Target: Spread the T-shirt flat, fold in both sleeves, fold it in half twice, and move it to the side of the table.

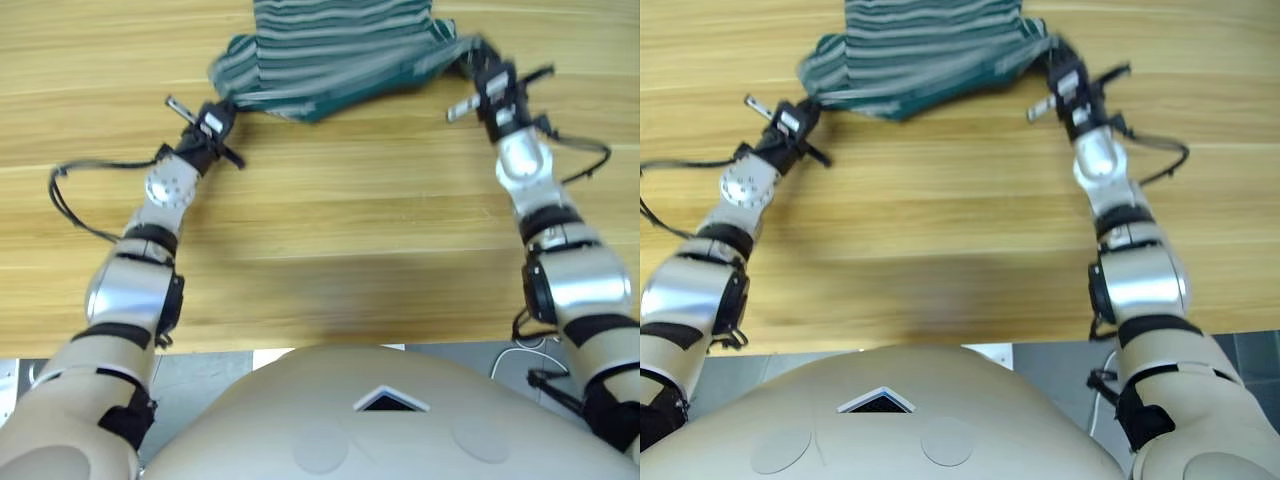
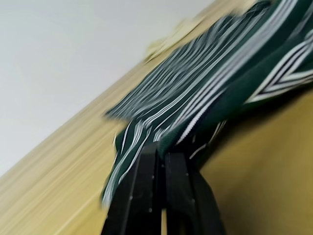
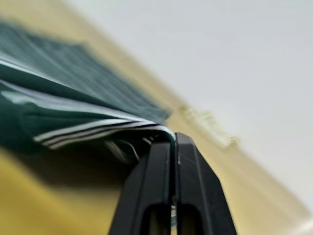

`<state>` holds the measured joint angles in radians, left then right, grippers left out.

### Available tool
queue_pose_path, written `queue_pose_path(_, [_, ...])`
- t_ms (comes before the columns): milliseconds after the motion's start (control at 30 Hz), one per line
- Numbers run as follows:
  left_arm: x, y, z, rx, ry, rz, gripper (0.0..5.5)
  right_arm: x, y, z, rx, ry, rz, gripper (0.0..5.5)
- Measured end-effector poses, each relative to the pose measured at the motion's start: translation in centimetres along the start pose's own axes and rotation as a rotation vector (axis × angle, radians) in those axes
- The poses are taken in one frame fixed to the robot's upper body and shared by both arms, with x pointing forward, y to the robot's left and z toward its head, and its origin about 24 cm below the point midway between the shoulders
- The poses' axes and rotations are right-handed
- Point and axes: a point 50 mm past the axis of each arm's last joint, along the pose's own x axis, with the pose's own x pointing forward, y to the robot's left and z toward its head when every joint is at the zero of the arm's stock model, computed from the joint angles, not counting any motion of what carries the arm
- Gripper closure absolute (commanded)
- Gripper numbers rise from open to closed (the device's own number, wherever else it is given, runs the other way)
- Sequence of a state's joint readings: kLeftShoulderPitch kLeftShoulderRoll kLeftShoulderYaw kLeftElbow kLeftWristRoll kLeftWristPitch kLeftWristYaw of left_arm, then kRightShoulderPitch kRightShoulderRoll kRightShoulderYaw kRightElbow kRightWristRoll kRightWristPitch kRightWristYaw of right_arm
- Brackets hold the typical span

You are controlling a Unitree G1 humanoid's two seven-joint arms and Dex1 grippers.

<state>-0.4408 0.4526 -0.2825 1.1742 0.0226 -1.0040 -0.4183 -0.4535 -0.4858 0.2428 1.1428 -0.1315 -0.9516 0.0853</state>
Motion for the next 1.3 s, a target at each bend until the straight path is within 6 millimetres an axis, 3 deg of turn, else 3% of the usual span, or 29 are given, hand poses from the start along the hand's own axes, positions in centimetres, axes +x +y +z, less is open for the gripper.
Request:
queue_pose_path(33, [-0.6,-0.5,0.1,0.011,-0.03,-0.049,5.49,-1.3,0.4,-0.4,-0.001,0.0,0.05,5.5])
queue_pose_path(133, [-4.4,-2.5,0.3,0.036,-0.094,-0.24,5.49,-7.5,2.1,-1.3,-0.009,0.004,0.334,5.5])
queue_pose_path(200, [-5.6,-2.7,0.2,0.041,-0.076,-0.257,5.49,-9.0,2.1,-1.4,-0.005,0.017,0.376,5.5])
queue_pose_path(400, [-7.3,-1.7,0.1,0.089,-0.013,-0.166,5.49,-8.0,1.3,0.0,-0.04,-0.021,0.391,5.5])
queue_pose_path(467, [-7.7,-1.9,0.1,0.104,0.007,-0.161,5.08,-8.1,1.6,0.3,-0.04,-0.025,0.406,5.5])
queue_pose_path(700, [-9.2,-3.8,0.6,0.109,0.025,-0.194,3.84,-9.1,3.2,1.1,-0.042,-0.031,0.495,4.2])
queue_pose_path(767, [-10.1,-5.1,1.2,0.082,0.014,-0.213,3.53,-9.8,3.7,1.5,-0.06,-0.03,0.533,3.87])
queue_pose_path(900, [-11.4,-6.6,2.3,0.024,0.008,-0.231,3.49,-10.5,3.8,2.2,-0.127,-0.015,0.586,3.72])
queue_pose_path(1000, [-12.2,-6.2,2.7,-0.015,0.03,-0.19,3.49,-11.2,2.8,2.2,-0.171,0.027,0.584,3.72])
queue_pose_path(1067, [-12.6,-5.7,4.2,-0.098,-0.048,-0.119,3.49,-11.8,2.5,3.0,-0.181,0.013,0.583,3.72])
queue_pose_path(1167, [-11.6,-3.6,7.2,-0.191,-0.261,0.011,3.49,-10.2,2.3,6.5,-0.185,-0.173,0.559,3.72])
queue_pose_path(1233, [-10.5,-2.7,7.7,-0.217,-0.317,0.076,3.49,-7.4,3.1,7.7,-0.274,-0.244,0.573,3.72])
queue_pose_path(1300, [-8.7,-1.6,7.6,-0.206,-0.357,0.146,3.49,-3.2,5.8,8.4,-0.353,-0.29,0.579,3.72])
